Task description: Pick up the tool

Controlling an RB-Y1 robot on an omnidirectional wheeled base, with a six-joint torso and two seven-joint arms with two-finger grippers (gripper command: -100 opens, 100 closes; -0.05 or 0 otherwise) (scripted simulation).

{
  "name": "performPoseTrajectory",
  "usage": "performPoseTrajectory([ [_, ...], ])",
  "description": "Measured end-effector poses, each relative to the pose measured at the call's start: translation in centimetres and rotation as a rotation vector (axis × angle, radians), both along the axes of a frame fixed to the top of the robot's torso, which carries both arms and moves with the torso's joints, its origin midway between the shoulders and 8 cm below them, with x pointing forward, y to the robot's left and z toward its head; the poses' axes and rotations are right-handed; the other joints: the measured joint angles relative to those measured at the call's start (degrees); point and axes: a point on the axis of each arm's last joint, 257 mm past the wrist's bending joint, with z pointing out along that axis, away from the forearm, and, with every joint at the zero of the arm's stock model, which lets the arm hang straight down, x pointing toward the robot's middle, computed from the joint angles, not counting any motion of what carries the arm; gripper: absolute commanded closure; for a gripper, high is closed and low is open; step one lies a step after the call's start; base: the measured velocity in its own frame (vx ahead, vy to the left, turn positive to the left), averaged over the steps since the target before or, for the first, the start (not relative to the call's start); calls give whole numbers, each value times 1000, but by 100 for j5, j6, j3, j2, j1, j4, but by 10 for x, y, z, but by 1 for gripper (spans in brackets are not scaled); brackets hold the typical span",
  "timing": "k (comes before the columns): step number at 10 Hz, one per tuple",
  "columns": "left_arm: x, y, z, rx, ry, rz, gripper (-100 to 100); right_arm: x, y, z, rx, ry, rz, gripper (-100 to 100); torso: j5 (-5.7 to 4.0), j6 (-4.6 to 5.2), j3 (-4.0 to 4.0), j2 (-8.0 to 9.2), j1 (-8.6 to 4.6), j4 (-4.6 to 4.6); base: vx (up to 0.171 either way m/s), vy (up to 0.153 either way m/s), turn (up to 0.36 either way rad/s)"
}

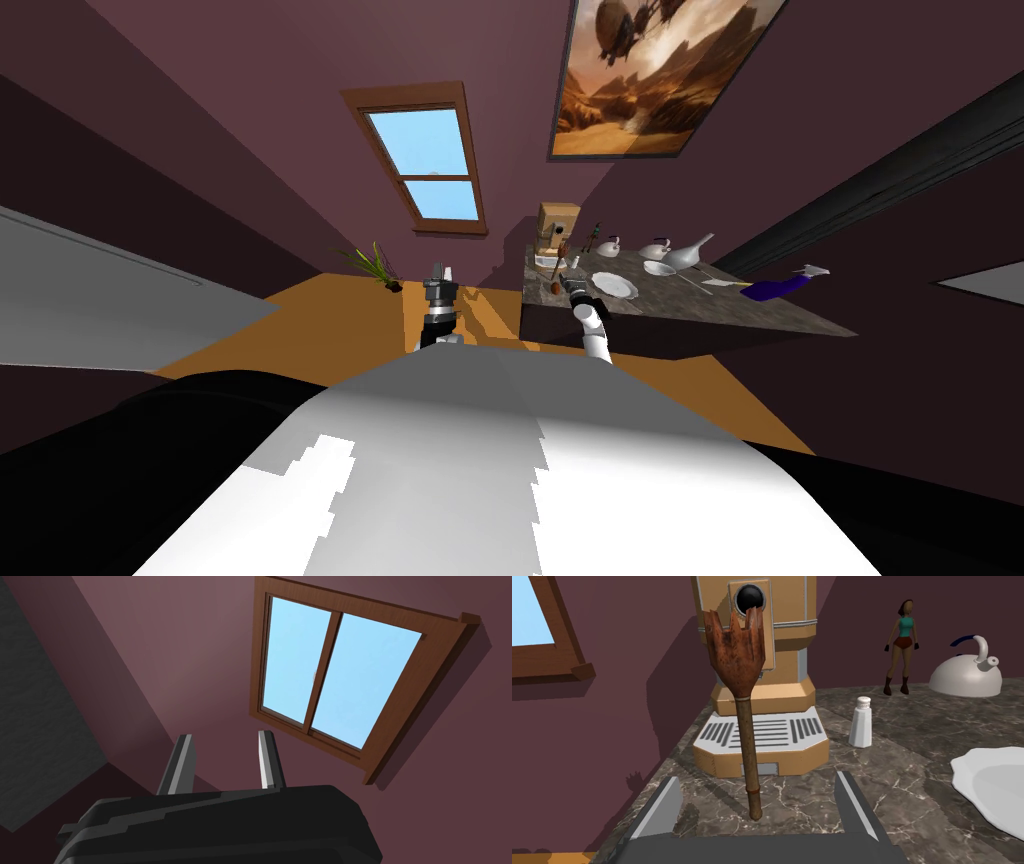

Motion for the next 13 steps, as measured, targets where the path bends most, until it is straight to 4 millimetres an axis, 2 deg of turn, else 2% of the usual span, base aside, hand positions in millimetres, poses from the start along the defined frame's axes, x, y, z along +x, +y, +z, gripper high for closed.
performPoseTrajectory([
  [3, 0, 0, 0, 0, 0, 0, 0, -4, 30, -19, -33, 23, 21, -100, -4, -3, 1, 3, -16, 0, 230, 0, -78],
  [5, 0, 0, 0, 0, 0, 0, 0, -3, 44, -21, -29, 23, 29, -100, -4, -4, 0, 1, -17, 0, 182, 9, -6],
  [6, 0, 0, 0, 0, 0, 0, 0, -3, 44, -21, -28, 21, 28, 0, -4, -3, 19, 39, -18, 5, 21, 1, 1],
  [7, 0, 0, 0, 0, 0, 0, 0, -3, 44, -21, -28, 21, 28, -100, -5, -3, 40, 73, -21, 14, 10, 1, 0],
  [8, 0, 0, 0, 0, 0, 0, 0, -3, 44, -21, -28, 21, 29, 100, -5, -3, 48, 87, -22, 18, 0, 0, 0],
  [12, 0, 0, 0, 0, -1, 0, 0, -3, 44, -21, -28, 21, 29, 100, -5, -3, 55, 98, -22, 20, 0, 0, 0],
  [13, 0, 0, 0, 0, -1, 0, 0, -3, 44, -21, -28, 21, 29, 0, -5, -3, 55, 99, -22, 20, 0, 0, 0],
])
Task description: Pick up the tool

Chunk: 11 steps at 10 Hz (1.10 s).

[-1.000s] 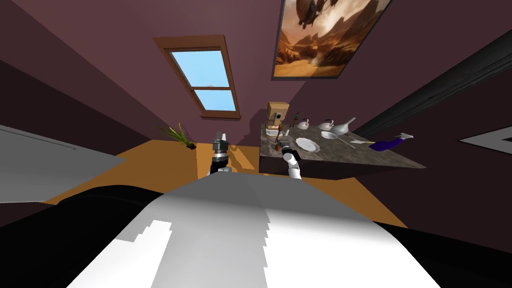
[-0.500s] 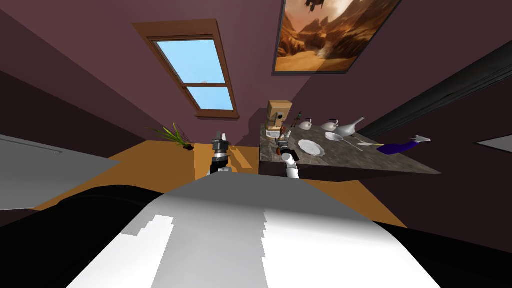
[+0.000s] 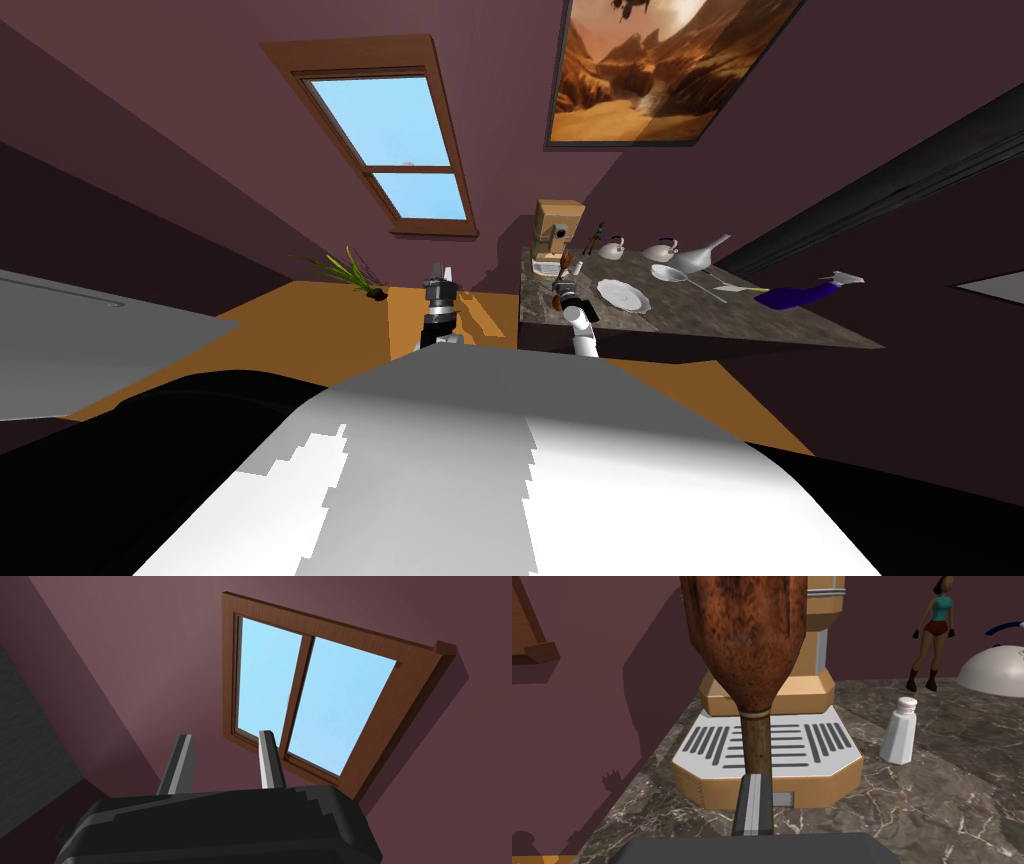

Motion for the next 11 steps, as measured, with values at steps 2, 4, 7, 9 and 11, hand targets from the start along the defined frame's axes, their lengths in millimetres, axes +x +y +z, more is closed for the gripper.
performPoseTrajectory([
  [2, 0, 0, 0, 0, 0, 0, 0, -1, -3, -2, -7, 4, -1, -100, 0, 1, 20, 39, 4, 6, -176, 18, -21],
  [4, 0, 0, 0, 0, 0, 0, 0, -2, -11, -6, -19, 11, -7, -100, 0, 1, 43, 74, 1, 16, -206, -15, -15],
  [7, 0, 0, 0, 0, 0, 0, 0, -3, -24, -11, -31, 19, -18, -100, -4, 2, 47, 82, -20, 18, -212, -31, -17],
  [9, 0, 0, 0, 0, 0, 0, 0, -3, -33, -11, -33, 23, -25, -100, 1, 1, 48, 83, 6, 18, -203, 31, -63],
  [11, 0, 0, 0, 0, 0, 0, 0, 1, -39, -12, -39, 39, -11, -100, 4, 0, 33, 53, 21, 14, -71, 71, -77],
])
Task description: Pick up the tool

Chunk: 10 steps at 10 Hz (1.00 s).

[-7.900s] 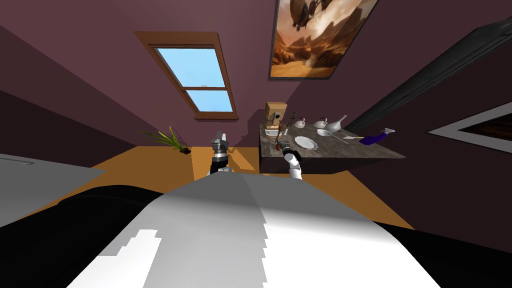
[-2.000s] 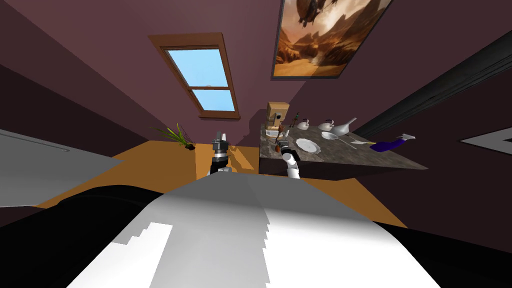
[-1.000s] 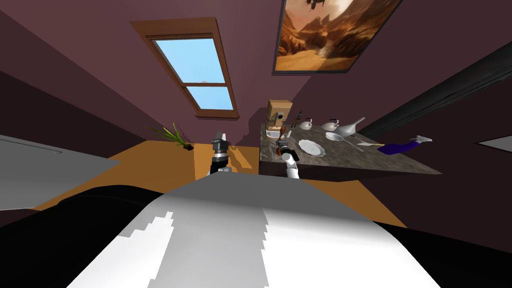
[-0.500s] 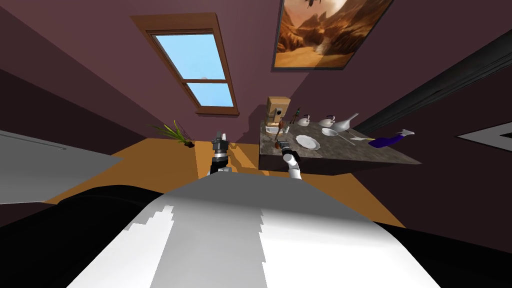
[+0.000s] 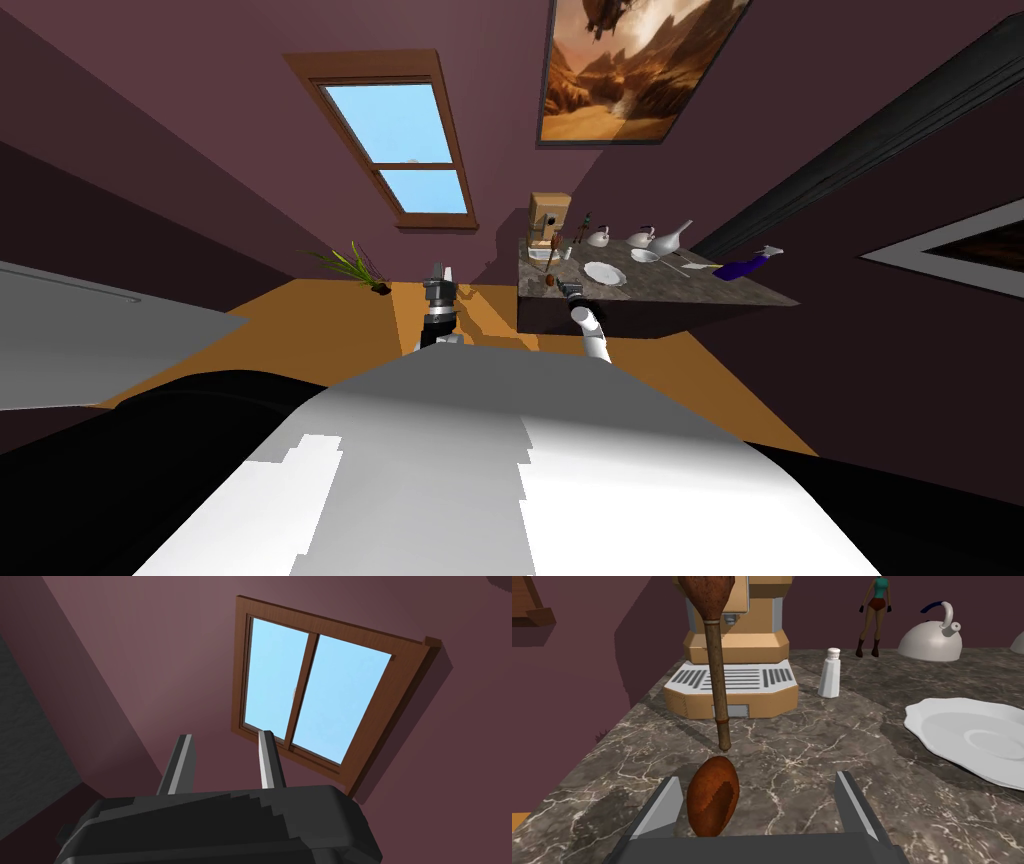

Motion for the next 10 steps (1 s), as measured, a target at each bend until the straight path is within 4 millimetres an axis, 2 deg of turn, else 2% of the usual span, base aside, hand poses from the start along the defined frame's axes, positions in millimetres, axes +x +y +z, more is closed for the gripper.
performPoseTrajectory([
  [2, 0, 0, 0, 0, 0, 0, 0, 1, 2, -4, -5, 24, 21, -100, 4, -2, -42, -74, 21, -15, 125, 119, -71],
  [4, 0, 0, 0, 0, 0, 0, 0, 2, 8, -9, -3, 45, 36, -100, 7, -4, -73, -127, 28, -27, 209, 97, -23],
  [8, 0, 0, 0, 0, 0, 0, 0, 1, 16, -11, 17, 51, 34, -100, 0, -3, -79, -136, -3, -30, 188, 31, 5],
  [10, 0, 0, 0, 0, 0, 0, 0, 1, 18, -8, 29, 42, 26, -100, -5, -3, -79, -136, -27, -30, 214, -39, 20],
])
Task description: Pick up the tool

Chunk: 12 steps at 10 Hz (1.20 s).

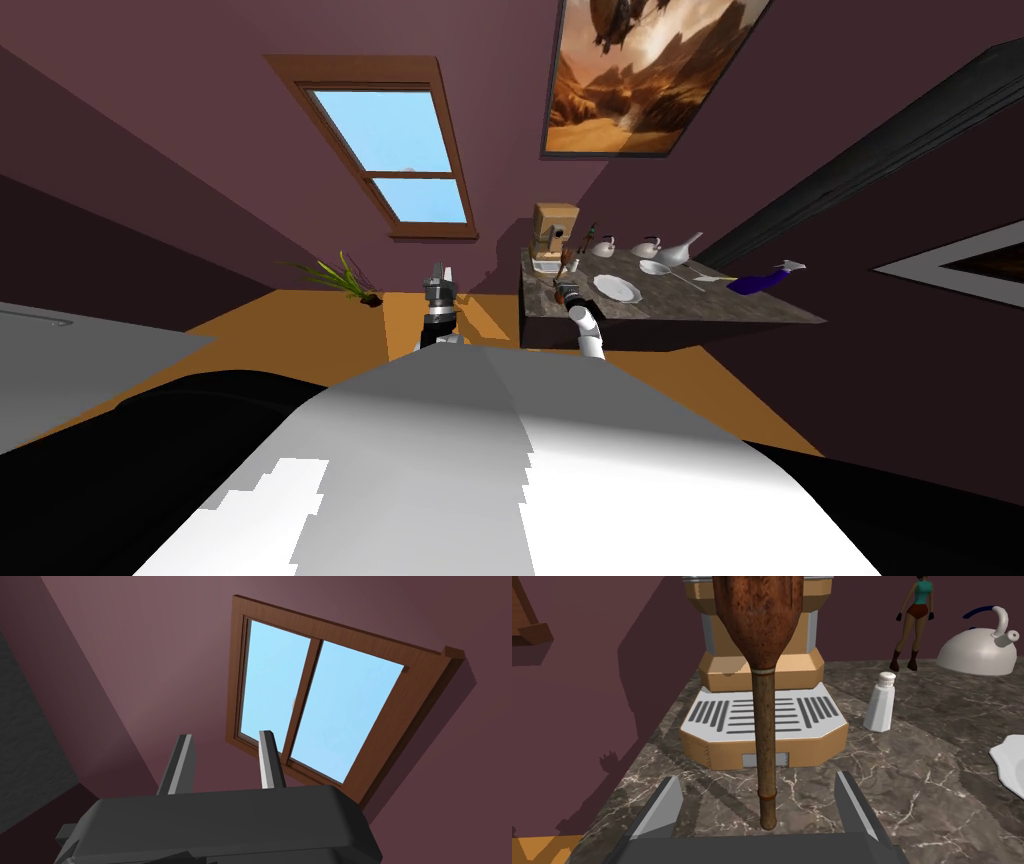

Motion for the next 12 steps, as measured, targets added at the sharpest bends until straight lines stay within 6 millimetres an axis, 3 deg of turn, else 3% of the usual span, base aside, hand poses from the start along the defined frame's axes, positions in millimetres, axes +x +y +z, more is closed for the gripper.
performPoseTrajectory([
  [1, 0, 0, 0, 0, 0, 0, 0, 0, 2, 3, 7, -6, -4, -100, -2, 0, -3, -3, -5, -2, 92, -18, 11],
  [2, 0, 0, 0, 0, 0, 0, 0, 0, 2, 3, 8, -8, -5, 0, -1, 1, 15, 31, 0, 4, 18, -3, 0],
  [3, 0, 0, 0, 0, 0, 0, 0, 0, 2, 3, 8, -8, -5, -100, 0, 1, 32, 60, 6, 11, -59, 6, 373],
  [7, 0, 0, 0, 0, 0, 0, 0, 0, -56, -17, 22, 22, -84, -100, 2, 2, 68, 120, 10, 25, -108, 12, 316],
  [10, 0, 0, 0, 0, 0, 0, 0, -3, -96, -24, 27, 34, -138, -100, 1, 5, 58, 102, 6, 21, -40, 13, 52],
  [11, 0, 0, 0, 0, 0, 0, 0, -4, -100, -29, 21, 42, -142, -100, 0, 3, 50, 87, 3, 18, -57, 12, 340],
  [12, 0, 0, 0, 0, -1, 0, 0, -5, -117, -30, 28, 39, -163, -100, 1, -3, 55, 98, 5, 20, -84, 13, 267],
])
